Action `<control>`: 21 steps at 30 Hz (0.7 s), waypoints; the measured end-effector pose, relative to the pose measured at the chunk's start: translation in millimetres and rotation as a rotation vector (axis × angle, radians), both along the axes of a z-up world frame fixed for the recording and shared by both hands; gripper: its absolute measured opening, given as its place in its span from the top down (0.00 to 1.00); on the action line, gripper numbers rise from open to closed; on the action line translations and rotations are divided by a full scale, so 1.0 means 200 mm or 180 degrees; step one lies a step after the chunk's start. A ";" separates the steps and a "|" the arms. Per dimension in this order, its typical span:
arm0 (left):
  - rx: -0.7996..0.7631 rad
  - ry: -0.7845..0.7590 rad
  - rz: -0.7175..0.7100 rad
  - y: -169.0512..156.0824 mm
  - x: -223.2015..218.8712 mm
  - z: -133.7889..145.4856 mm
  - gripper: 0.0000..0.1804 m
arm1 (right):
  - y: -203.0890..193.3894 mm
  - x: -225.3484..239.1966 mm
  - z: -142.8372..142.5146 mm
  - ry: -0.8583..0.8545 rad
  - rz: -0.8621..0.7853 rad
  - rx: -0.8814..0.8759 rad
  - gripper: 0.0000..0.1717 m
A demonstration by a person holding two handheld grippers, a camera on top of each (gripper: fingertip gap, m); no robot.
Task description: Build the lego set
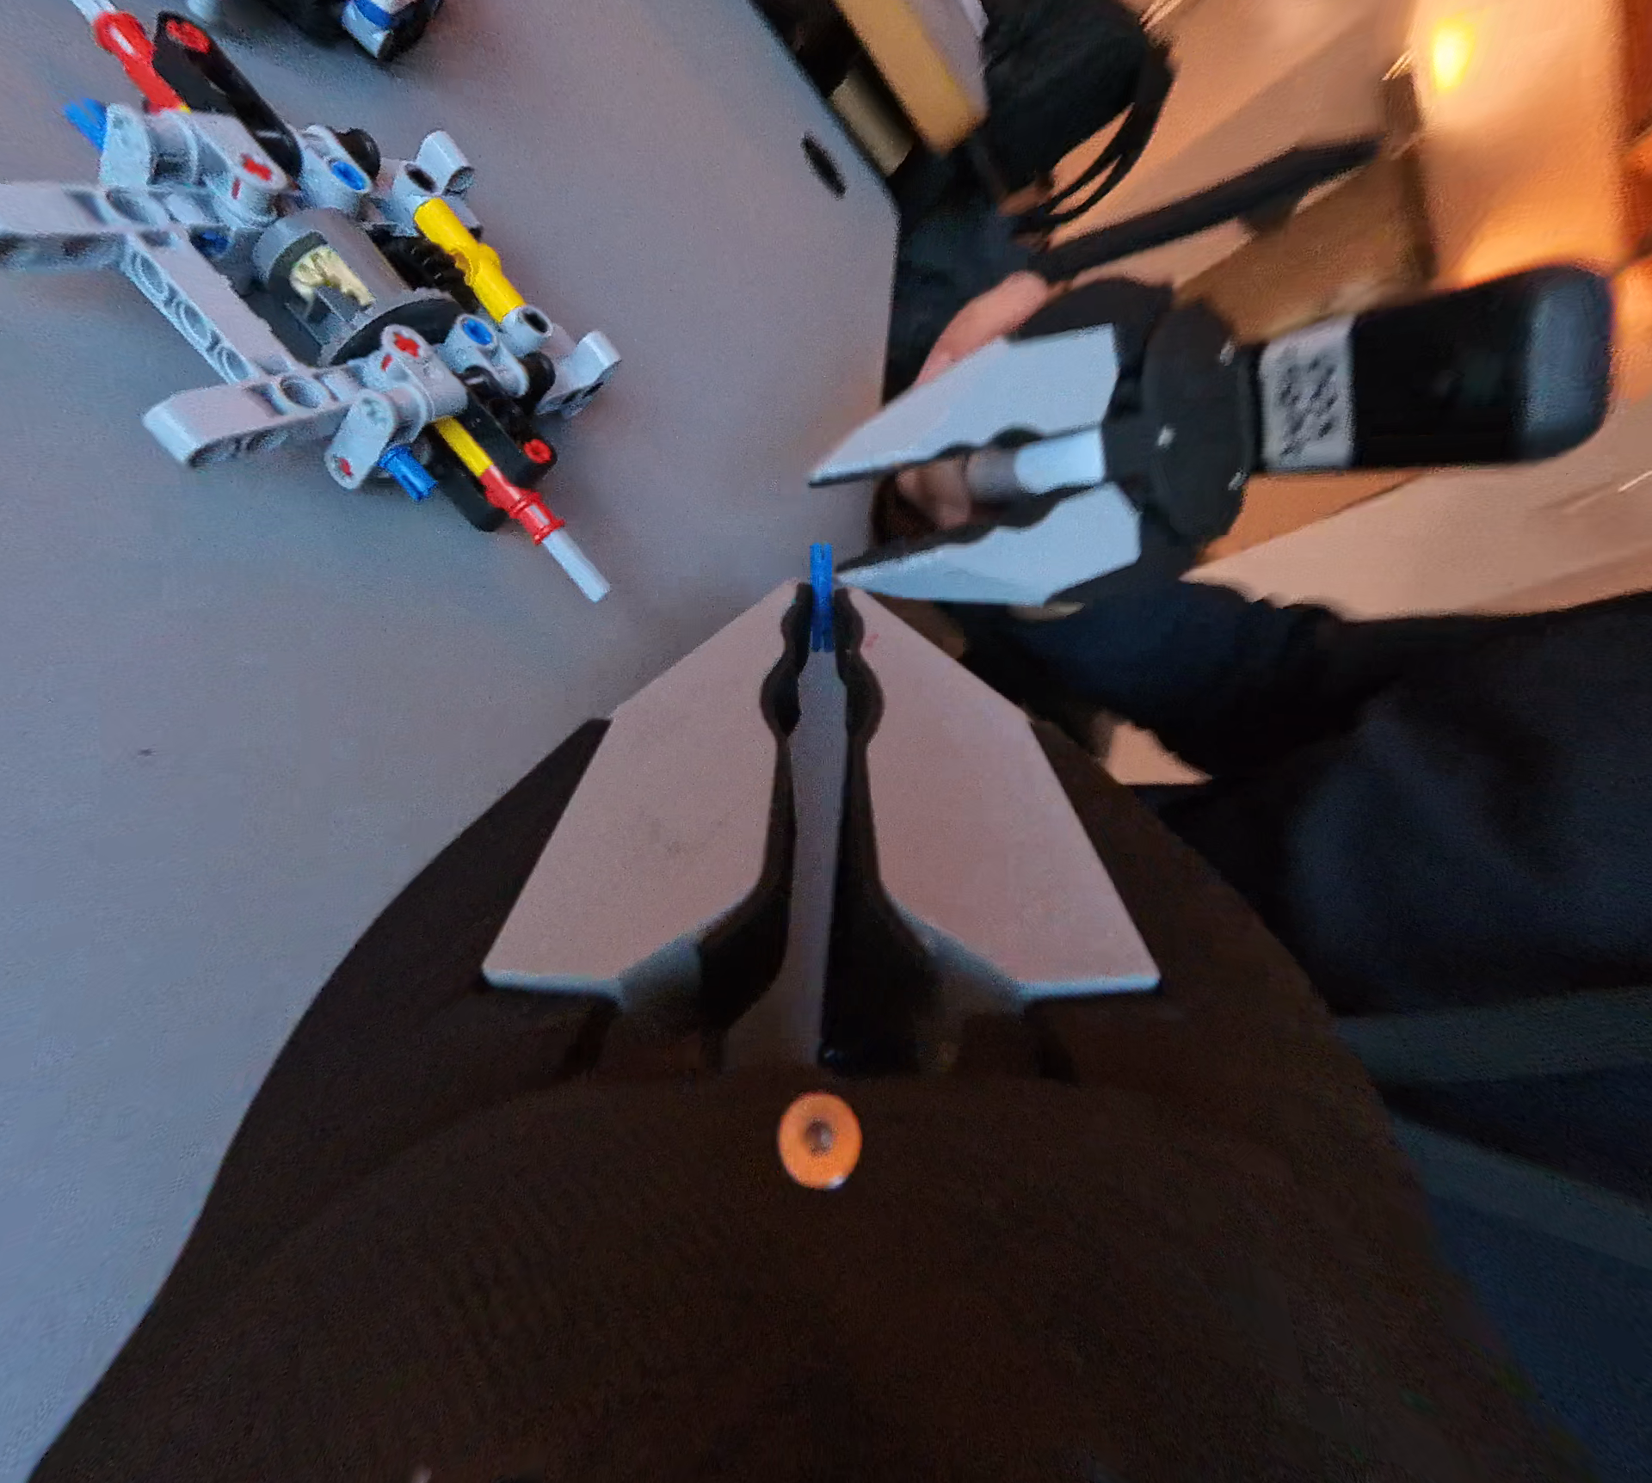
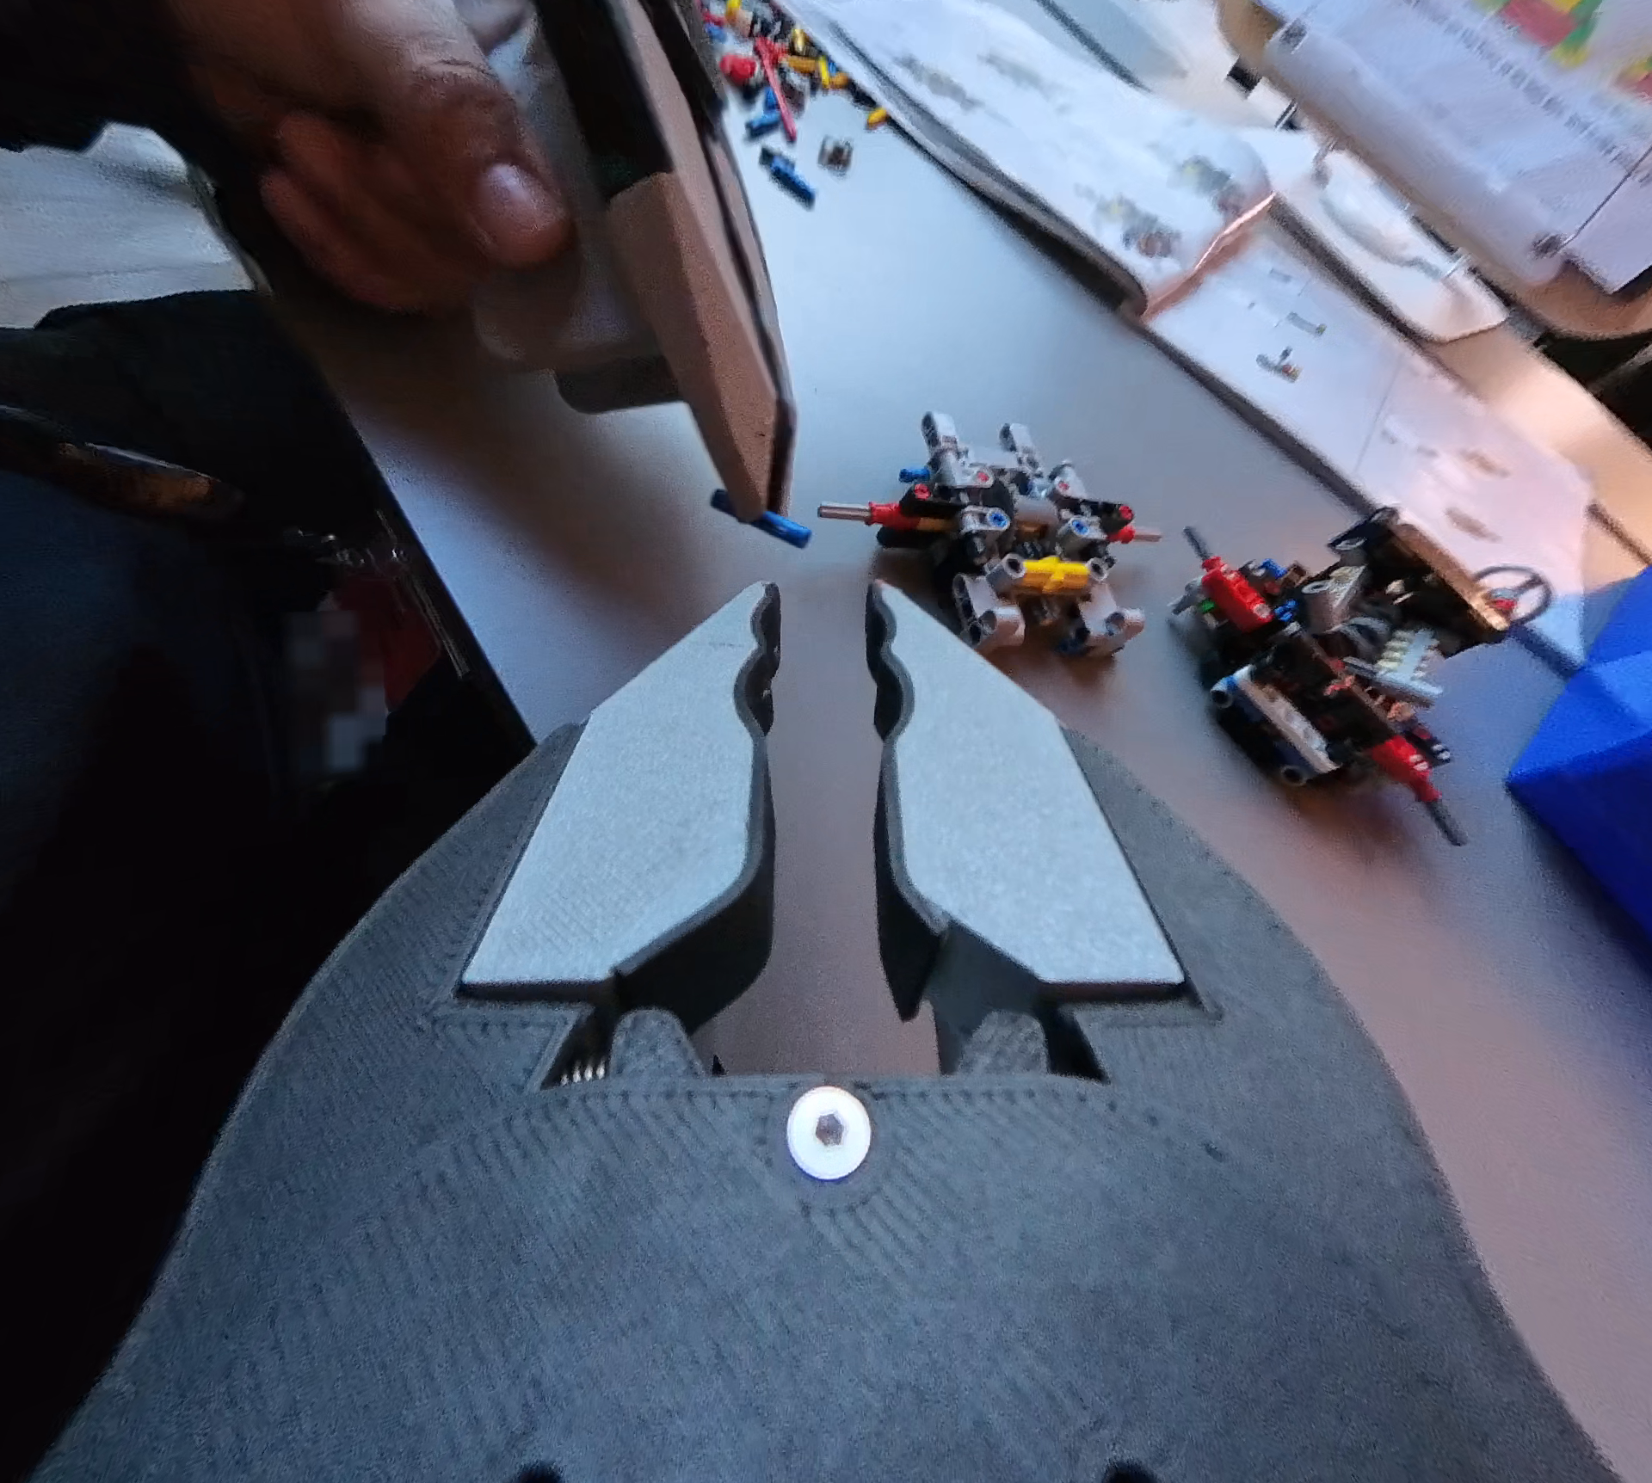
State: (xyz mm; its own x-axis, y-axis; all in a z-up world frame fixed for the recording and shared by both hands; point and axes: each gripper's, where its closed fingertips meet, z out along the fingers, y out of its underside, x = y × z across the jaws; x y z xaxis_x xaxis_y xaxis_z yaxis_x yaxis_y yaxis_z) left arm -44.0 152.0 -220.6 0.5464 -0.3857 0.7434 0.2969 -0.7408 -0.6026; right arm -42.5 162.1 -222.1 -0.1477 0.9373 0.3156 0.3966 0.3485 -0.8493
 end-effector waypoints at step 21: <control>-0.0326 -0.1963 0.0961 0.09 0.00 0.13 0.99 | 0.01 -0.05 0.14 0.0439 -0.0543 0.0291 0.89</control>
